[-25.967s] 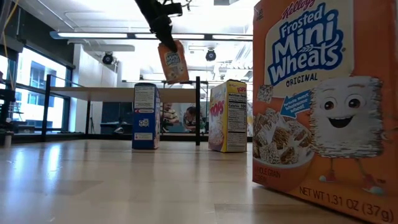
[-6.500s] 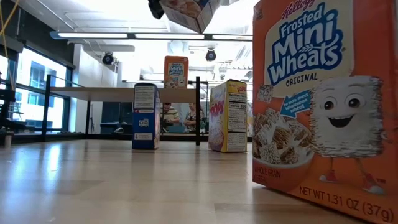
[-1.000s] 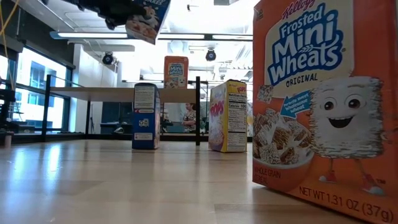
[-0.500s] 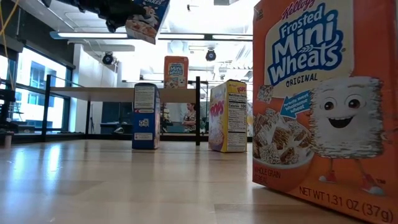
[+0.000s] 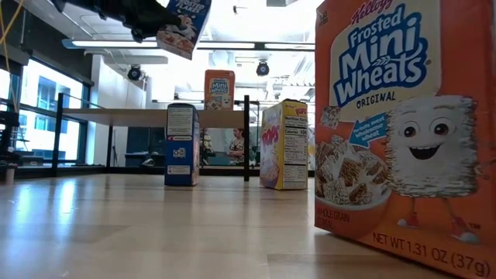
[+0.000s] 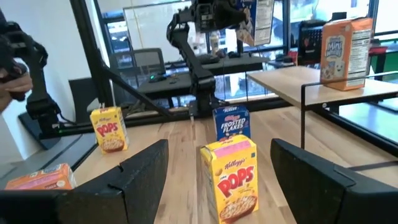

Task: Stack cereal on shelf
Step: Put the middle blue cereal box on the shelf

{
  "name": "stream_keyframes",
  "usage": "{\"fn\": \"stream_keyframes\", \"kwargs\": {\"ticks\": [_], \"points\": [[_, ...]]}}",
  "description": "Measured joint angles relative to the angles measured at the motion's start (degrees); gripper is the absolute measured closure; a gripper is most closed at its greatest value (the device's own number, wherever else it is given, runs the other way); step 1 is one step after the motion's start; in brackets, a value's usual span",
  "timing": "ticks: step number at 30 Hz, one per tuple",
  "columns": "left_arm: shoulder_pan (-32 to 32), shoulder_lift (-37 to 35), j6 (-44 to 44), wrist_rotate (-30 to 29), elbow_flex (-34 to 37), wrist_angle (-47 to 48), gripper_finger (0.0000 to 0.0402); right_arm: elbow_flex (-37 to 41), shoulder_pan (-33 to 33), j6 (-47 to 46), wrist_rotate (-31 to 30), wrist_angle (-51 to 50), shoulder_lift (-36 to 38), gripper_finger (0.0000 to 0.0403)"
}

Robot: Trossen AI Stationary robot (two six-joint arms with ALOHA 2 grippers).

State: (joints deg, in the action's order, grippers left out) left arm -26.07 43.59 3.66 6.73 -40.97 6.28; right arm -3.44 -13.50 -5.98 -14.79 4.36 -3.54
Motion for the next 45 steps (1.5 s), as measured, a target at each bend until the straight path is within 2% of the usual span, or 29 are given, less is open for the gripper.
{"fn": "stream_keyframes", "kwargs": {"ticks": [9, 19, 24, 32, 38, 45], "points": [[-5.51, -0.02, 0.04, 5.22, -0.02, 0.46, 0.0234, 0.72, 0.02, 1.51, -0.44, -2.12, 3.4, 0.0129], [-12.83, 0.0, 2.71, 6.4, -0.04, 3.58, 0.0234, 0.72, 0.02, 0.49, -1.62, -5.48, 3.33, 0.0129], [-17.56, 0.42, 3.45, 10.41, -0.04, 3.78, 0.0234, 0.72, 0.01, 1.83, -3.08, -5.45, 3.33, 0.0129], [-22.82, 3.57, 4.07, 13.04, -0.04, 3.75, 0.0234, 0.72, 0.02, 1.51, -3.13, -5.49, 3.27, 0.0129], [-26.36, 6.85, 4.99, 18.19, -0.04, 2.52, 0.0234, 0.72, 0.0, 1.5, -3.09, -5.54, 3.27, 0.0129], [-31.18, 8.83, 7.43, 19.65, -0.04, 2.38, 0.0234, 0.72, 0.0, 1.51, -3.06, -5.59, 3.24, 0.0129]]}}
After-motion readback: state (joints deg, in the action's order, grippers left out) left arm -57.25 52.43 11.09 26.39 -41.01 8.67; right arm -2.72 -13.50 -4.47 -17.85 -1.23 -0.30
